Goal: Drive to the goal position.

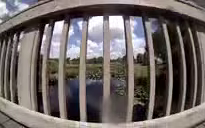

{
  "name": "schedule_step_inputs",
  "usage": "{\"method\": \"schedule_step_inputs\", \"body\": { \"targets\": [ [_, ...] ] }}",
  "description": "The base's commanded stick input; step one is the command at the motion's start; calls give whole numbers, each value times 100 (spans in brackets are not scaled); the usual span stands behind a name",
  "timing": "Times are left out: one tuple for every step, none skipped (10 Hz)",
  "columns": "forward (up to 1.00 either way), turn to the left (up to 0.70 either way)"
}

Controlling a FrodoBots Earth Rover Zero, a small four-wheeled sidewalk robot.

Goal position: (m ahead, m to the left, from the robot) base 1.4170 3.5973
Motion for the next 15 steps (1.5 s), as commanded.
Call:
{"method": "schedule_step_inputs", "body": {
  "targets": [
    [-70, -35],
    [-70, -35],
    [-70, -35],
    [-70, -35],
    [-70, -31],
    [-29, 0],
    [29, 27],
    [70, 35],
    [70, 35],
    [70, 35],
    [70, 35],
    [70, 35],
    [70, 35],
    [70, 35],
    [70, 35]
  ]
}}
